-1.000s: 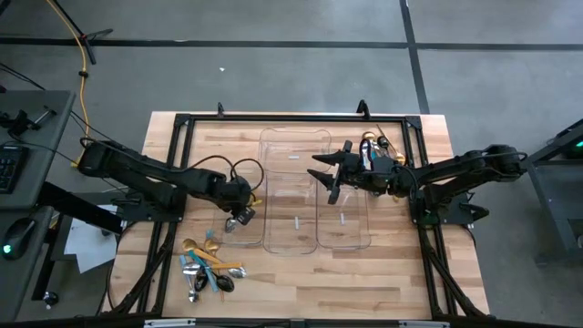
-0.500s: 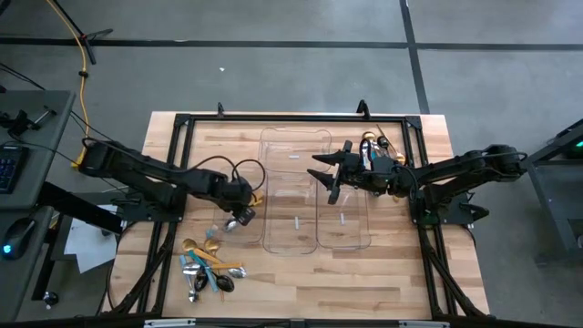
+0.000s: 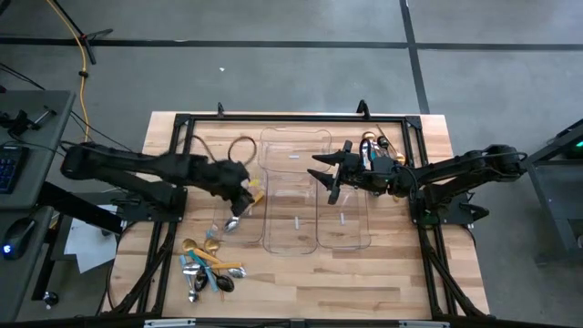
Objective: Sort silverware by color (type)
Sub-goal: Put the yellow spoon into the left transparent bin
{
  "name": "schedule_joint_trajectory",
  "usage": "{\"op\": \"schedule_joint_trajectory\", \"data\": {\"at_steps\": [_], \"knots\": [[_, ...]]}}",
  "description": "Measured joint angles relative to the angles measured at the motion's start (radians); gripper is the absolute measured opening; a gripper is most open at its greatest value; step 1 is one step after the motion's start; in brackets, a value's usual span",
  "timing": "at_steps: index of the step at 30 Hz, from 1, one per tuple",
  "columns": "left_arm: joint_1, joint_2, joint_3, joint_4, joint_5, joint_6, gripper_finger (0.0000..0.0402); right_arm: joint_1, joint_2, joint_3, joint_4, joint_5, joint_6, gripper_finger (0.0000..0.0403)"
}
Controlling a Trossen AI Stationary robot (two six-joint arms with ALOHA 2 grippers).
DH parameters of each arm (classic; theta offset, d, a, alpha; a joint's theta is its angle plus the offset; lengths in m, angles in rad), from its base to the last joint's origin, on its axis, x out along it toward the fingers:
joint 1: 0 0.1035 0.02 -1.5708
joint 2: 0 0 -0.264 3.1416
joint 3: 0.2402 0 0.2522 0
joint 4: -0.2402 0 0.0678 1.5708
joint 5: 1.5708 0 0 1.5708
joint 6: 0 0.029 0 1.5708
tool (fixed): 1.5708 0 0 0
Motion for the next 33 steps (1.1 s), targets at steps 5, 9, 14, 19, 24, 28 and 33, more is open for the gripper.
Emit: {"op": "schedule_joint_trajectory", "data": {"at_steps": [5, 9, 14, 19, 24, 28, 33], "knots": [[-0.082, -0.137, 0.015, 0.131, -0.036, 0.169, 0.0113, 0.000, 0.000, 0.000, -0.013, 0.000, -0.001, 0.0194], [-0.221, -0.209, 0.015, 0.168, -0.227, 0.308, 0.0113, 0.000, 0.000, 0.000, -0.021, 0.000, 0.005, 0.0194], [-0.378, -0.243, -0.035, 0.306, -0.474, 0.528, 0.0113, 0.000, 0.000, 0.000, -0.020, 0.000, 0.005, 0.0194], [-0.399, -0.256, -0.191, 0.602, -0.565, 0.726, 0.0111, 0.000, 0.000, 0.000, -0.020, 0.000, 0.002, 0.0194], [-0.296, -0.272, -0.326, 0.837, -0.507, 0.818, 0.0111, 0.000, 0.000, 0.000, -0.019, 0.000, -0.002, 0.0194], [-0.180, -0.320, -0.346, 0.849, -0.345, 0.815, 0.0111, 0.000, 0.000, 0.000, -0.011, 0.000, -0.030, 0.0194], [-0.113, -0.364, -0.346, 0.803, -0.085, 0.778, 0.0111, 0.000, 0.000, 0.000, -0.014, 0.000, -0.047, 0.0194]]}}
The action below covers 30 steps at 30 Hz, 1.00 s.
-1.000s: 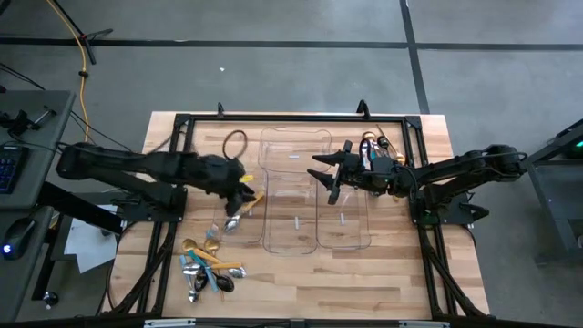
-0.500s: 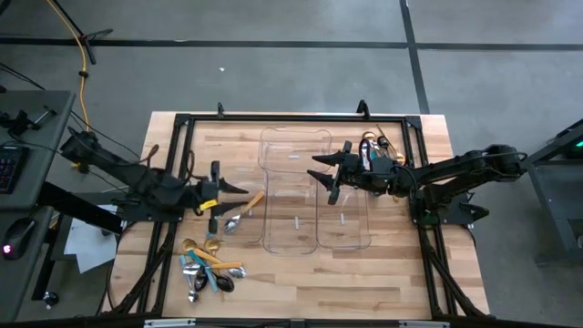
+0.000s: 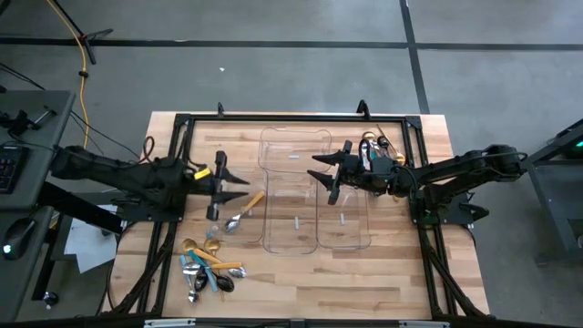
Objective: Sort silverware by color (type)
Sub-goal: Put the yellow spoon into the left transparent bin
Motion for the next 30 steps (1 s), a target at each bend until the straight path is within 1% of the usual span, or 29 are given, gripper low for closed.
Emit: {"op": "schedule_joint_trajectory", "data": {"at_steps": [12, 15, 17, 19, 21, 22, 27, 30], "knots": [[-0.001, 0.010, -0.002, -0.008, 0.004, -0.033, 0.0110, 0.000, 0.000, 0.000, -0.015, 0.000, 0.000, 0.0194], [-0.005, 0.009, -0.002, 0.019, 0.005, -0.098, 0.0110, 0.000, 0.000, 0.000, -0.016, 0.000, 0.000, 0.0194], [-0.028, 0.009, 0.003, 0.024, 0.051, -0.172, 0.0110, 0.000, 0.000, 0.000, -0.019, 0.000, 0.000, 0.0194], [-0.071, 0.010, 0.031, -0.034, 0.116, -0.237, 0.0110, 0.000, 0.000, 0.000, -0.022, 0.000, -0.001, 0.0194], [-0.138, 0.017, 0.073, -0.109, 0.135, -0.283, 0.0110, 0.000, 0.000, 0.000, -0.022, 0.000, -0.010, 0.0194], [-0.177, 0.030, 0.098, -0.148, 0.128, -0.295, 0.0110, 0.000, 0.000, 0.000, -0.023, 0.000, -0.016, 0.0194], [-0.388, 0.146, 0.251, -0.391, -0.022, -0.329, 0.0110, 0.000, 0.000, 0.000, -0.026, 0.000, -0.017, 0.0194], [-0.494, 0.249, 0.360, -0.574, -0.124, -0.422, 0.0110, 0.000, 0.000, 0.000, -0.028, 0.000, -0.016, 0.0194]]}}
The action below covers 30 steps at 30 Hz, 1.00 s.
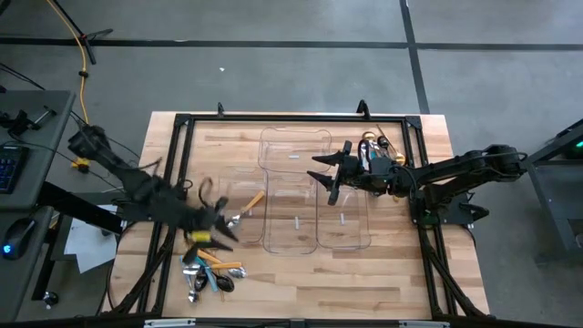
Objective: Sort silverware by color (type)
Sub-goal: Put the yellow spoon into the left transparent bin
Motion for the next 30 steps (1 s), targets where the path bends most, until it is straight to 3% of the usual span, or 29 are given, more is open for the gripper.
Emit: {"op": "schedule_joint_trajectory", "data": {"at_steps": [6, 15, 22, 30], "knots": [[-0.135, 0.205, 0.152, -0.329, -0.081, -0.347, 0.0110, 0.000, 0.000, 0.000, -0.010, 0.000, 0.019, 0.0194], [-0.281, 0.465, 0.164, -0.506, -0.079, -0.758, 0.0110, -0.002, 0.000, 0.000, -0.032, 0.000, 0.016, 0.0194], [-0.350, 0.605, 0.164, -0.580, -0.075, -0.858, 0.0110, -0.018, 0.000, 0.000, -0.027, 0.000, 0.010, 0.0194], [-0.366, 0.652, 0.096, -0.508, -0.040, -0.862, 0.0110, -0.033, 0.000, 0.000, -0.023, 0.000, 0.009, 0.0194]]}}
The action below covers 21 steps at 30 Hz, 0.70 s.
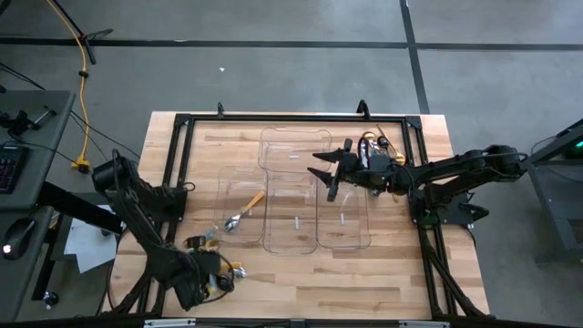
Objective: Sort silverware by color (type)
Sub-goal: Put the yellow spoon into the left transparent bin
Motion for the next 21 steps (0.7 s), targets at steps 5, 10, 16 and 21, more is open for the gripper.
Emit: {"op": "schedule_joint_trajectory", "data": {"at_steps": [5, 10, 16, 21], "knots": [[0.002, -0.001, -0.046, 0.014, 0.006, 0.000, 0.0110, 0.000, 0.000, 0.000, 0.000, 0.000, 0.000, 0.0194], [0.002, -0.001, -0.047, 0.018, -0.016, 0.009, 0.0110, 0.000, 0.000, 0.000, 0.000, 0.000, 0.000, 0.0194], [0.002, -0.001, -0.048, 0.023, -0.039, 0.008, 0.0110, 0.000, 0.000, 0.000, 0.000, 0.000, 0.008, 0.0194], [0.002, -0.001, -0.048, 0.038, -0.040, 0.008, 0.0110, 0.000, 0.000, 0.000, 0.000, 0.000, 0.008, 0.0194]]}}
